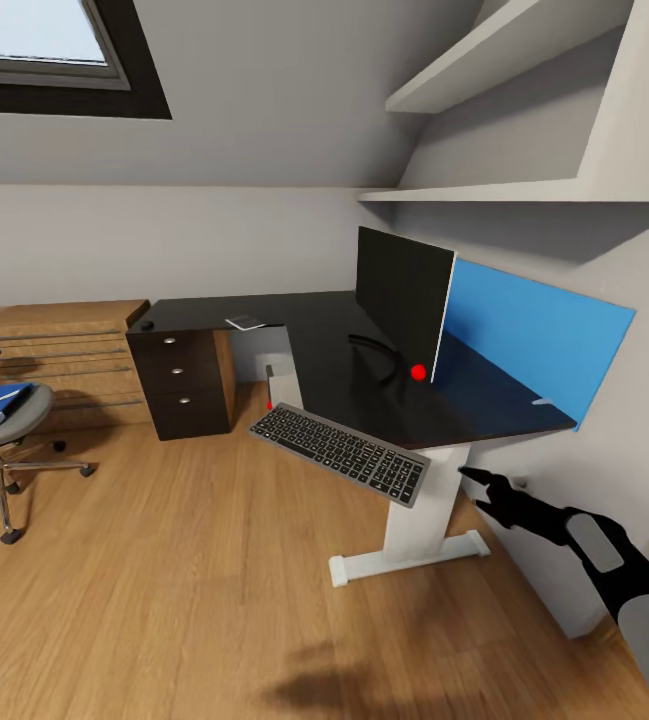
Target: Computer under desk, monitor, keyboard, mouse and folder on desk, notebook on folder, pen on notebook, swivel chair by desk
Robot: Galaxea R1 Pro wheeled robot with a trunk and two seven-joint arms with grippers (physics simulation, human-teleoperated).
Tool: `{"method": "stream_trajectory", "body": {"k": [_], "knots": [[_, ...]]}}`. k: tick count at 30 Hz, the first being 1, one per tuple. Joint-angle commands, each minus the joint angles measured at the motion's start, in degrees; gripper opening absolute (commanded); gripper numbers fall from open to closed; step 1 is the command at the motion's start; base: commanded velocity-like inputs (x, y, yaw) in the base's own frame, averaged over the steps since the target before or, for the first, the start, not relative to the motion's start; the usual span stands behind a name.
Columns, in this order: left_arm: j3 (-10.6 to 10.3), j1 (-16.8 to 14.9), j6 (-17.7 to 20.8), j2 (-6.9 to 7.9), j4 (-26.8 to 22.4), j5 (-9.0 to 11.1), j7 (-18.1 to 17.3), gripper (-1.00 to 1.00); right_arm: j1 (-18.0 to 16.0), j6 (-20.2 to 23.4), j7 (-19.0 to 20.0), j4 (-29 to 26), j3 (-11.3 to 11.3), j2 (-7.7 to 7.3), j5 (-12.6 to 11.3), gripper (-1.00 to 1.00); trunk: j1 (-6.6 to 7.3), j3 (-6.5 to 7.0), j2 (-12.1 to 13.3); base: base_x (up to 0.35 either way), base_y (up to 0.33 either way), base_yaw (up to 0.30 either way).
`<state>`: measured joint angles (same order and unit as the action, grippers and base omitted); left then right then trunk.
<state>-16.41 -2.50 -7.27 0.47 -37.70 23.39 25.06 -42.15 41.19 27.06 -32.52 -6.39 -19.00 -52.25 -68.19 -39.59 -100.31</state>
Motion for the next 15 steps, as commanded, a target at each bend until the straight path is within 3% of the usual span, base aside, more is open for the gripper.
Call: {"method": "stream_trajectory", "body": {"k": [1,5,15], "knots": [[-0.37,-0.05,-0.38,0.05,0.04,0.6,0.36,1.0,-0.04,1.26,1.44,0.1,-0.24,0.02,-0.02,1.0,0.01,-0.05,-0.03,0.0,0.0,0.0],[-0.37,-0.05,-0.38,0.05,0.13,0.6,0.35,1.0,-0.04,3.07,4.69,0.24,-0.23,0.01,-0.04,1.0,0.01,-0.05,-0.03,0.0,0.0,0.0],[-0.37,-0.05,-0.38,-0.01,0.17,0.6,0.31,1.0,-0.04,5.15,6.37,0.42,-0.21,0.02,-0.13,1.0,0.01,-0.05,-0.03,0.0,0.0,0.0]]}}
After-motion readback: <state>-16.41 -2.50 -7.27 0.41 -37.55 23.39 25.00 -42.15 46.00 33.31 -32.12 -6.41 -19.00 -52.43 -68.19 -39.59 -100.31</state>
